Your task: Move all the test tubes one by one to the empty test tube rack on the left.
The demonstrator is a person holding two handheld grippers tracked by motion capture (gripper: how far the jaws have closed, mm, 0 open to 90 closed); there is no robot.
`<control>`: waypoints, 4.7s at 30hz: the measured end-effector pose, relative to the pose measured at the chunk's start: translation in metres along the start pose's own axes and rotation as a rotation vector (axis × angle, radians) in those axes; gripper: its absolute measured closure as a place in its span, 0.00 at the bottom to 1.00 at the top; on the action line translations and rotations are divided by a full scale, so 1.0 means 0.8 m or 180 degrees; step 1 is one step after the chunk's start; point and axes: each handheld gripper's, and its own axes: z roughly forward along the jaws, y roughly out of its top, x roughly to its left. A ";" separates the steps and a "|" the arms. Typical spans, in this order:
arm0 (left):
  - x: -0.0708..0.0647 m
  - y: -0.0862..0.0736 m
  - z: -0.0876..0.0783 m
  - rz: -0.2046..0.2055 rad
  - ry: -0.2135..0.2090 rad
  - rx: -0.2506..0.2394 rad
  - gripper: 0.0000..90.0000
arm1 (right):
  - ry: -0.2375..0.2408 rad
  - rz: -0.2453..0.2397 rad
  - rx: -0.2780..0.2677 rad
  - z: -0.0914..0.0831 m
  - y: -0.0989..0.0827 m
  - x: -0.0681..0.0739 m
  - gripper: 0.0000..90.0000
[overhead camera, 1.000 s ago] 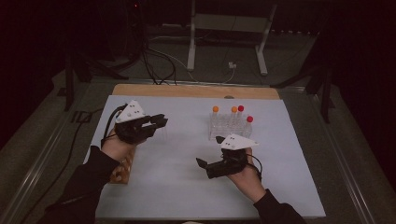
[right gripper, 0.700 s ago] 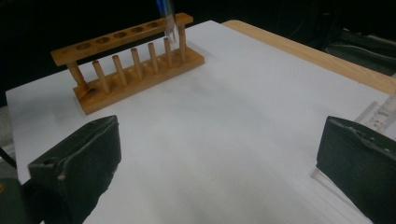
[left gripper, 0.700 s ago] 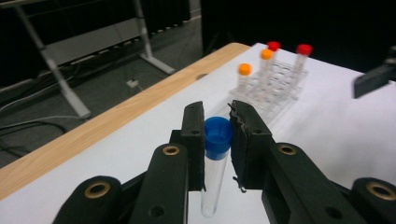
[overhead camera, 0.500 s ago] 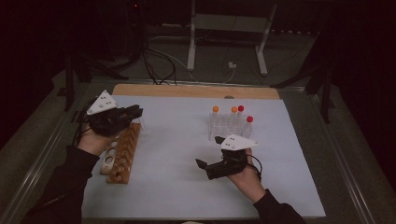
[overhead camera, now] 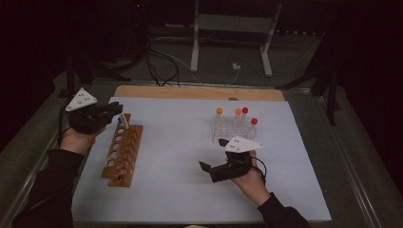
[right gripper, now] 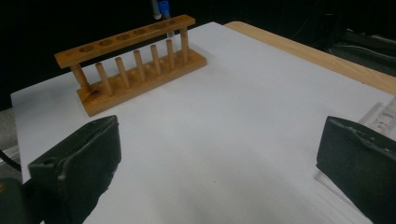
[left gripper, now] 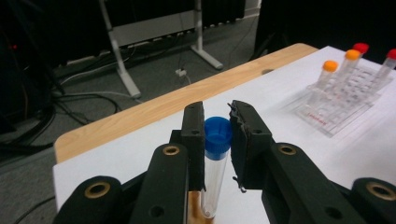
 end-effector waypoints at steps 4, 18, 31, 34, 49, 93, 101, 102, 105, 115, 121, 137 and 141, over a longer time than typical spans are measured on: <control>0.009 -0.008 -0.001 -0.0025 0.0076 0.0042 0.86 | 0.0014 0.0003 0.0002 0.000 0.000 0.000 0.00; 0.021 -0.047 0.015 -0.0194 0.0115 0.0178 0.86 | 0.0033 -0.0007 0.0009 0.000 0.000 0.000 0.00; 0.021 -0.077 0.028 -0.0324 0.0092 0.0280 0.86 | 0.0052 -0.0002 0.0017 0.000 -0.001 -0.001 0.00; 0.020 -0.081 0.031 -0.0291 0.0100 0.0313 0.86 | 0.0062 -0.0020 0.0024 0.000 -0.001 0.000 0.00; 0.016 -0.089 0.041 -0.0208 0.0134 0.0444 0.86 | 0.0080 0.0002 0.0020 0.000 -0.001 -0.001 0.00; -0.134 -0.067 0.042 0.0040 -0.1380 0.0022 0.03 | -0.1163 0.0316 -0.0057 -0.062 -0.007 -0.128 0.04; -0.143 -0.074 0.046 0.0065 -0.1449 0.0052 0.03 | -0.1266 0.0443 0.0130 -0.050 -0.031 -0.156 0.28; -0.144 -0.074 0.046 0.0079 -0.1432 0.0065 0.03 | -0.1258 0.0444 0.0127 -0.049 -0.034 -0.158 0.28; -0.146 -0.076 0.047 0.0094 -0.1434 0.0067 0.03 | -0.1290 0.0474 0.0206 -0.043 -0.040 -0.166 0.36; -0.149 -0.079 0.048 0.0139 -0.1440 0.0094 0.03 | -0.1293 0.0620 0.0302 -0.027 -0.053 -0.191 0.65; -0.148 -0.079 0.049 0.0132 -0.1432 0.0097 0.03 | -0.1309 0.0647 0.0341 -0.020 -0.057 -0.198 0.76; -0.147 -0.081 0.052 0.0129 -0.1440 0.0148 0.03 | -0.1428 0.0451 0.0173 -0.033 -0.040 -0.188 0.83; -0.147 -0.081 0.051 0.0143 -0.1437 0.0148 0.03 | -0.1462 0.0370 0.0085 -0.043 -0.030 -0.182 0.84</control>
